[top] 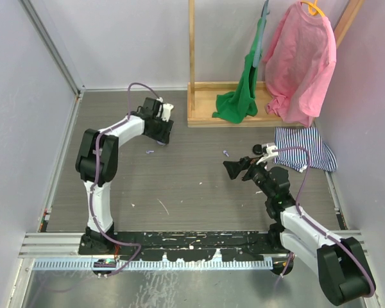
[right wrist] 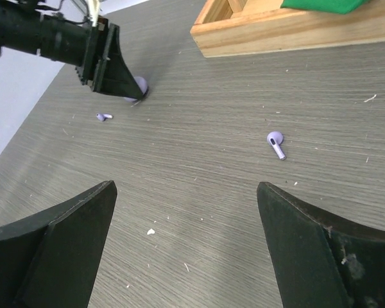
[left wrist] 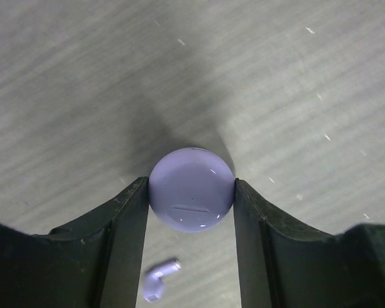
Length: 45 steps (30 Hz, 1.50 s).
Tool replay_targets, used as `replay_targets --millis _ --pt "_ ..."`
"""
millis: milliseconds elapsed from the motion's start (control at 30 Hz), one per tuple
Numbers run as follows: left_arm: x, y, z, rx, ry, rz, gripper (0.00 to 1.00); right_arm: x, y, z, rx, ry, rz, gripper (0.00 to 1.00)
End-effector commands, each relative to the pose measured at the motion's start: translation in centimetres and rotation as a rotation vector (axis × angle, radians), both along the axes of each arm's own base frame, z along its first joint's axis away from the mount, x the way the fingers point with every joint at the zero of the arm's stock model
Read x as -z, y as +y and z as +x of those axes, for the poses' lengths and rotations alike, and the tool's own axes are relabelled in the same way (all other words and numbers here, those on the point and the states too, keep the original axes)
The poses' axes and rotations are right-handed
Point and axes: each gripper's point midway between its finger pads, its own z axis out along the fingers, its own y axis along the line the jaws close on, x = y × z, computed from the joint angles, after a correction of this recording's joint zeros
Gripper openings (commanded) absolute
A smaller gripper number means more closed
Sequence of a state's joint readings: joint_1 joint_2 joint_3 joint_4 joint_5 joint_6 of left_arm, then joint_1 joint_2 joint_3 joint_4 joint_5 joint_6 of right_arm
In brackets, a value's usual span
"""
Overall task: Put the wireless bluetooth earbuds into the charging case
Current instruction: Move the charging case to the center of the board.
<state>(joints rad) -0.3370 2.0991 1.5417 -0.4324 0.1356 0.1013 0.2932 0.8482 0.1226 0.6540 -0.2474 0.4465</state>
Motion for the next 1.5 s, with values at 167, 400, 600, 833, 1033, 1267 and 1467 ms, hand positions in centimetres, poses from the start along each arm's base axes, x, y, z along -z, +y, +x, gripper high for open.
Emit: replay_targets --millis 167,400,600,833,1033,1267,1467 --pt "-6.6 -3.5 -3.9 -0.047 -0.136 -0.127 0.35 -1.6 1.4 1.0 -0.064 0.008 -0.004 0.95" --pt "-5.7 -4.6 -9.2 -0.134 -0.082 -0.154 0.36 -1.8 2.2 0.3 -0.114 0.032 0.01 0.94" --pt "-4.7 -6.0 -14.5 -0.165 -0.026 -0.109 0.36 -0.8 2.4 -0.7 -0.136 0.064 0.015 0.94" --pt "-2.1 -6.1 -19.5 -0.185 0.036 -0.036 0.37 0.3 2.6 -1.4 -0.161 0.078 0.003 0.94" --pt "-0.9 -5.8 -21.8 -0.201 0.064 -0.04 0.43 0.8 2.6 -1.4 -0.165 0.075 -0.012 0.94" --pt "-0.1 -5.3 -22.8 -0.207 0.096 -0.032 0.54 1.4 2.6 -1.3 -0.165 0.083 -0.027 0.94" --pt "-0.3 -5.3 -23.6 -0.202 0.125 -0.049 0.65 1.6 2.5 -1.3 -0.162 0.082 -0.037 0.94"
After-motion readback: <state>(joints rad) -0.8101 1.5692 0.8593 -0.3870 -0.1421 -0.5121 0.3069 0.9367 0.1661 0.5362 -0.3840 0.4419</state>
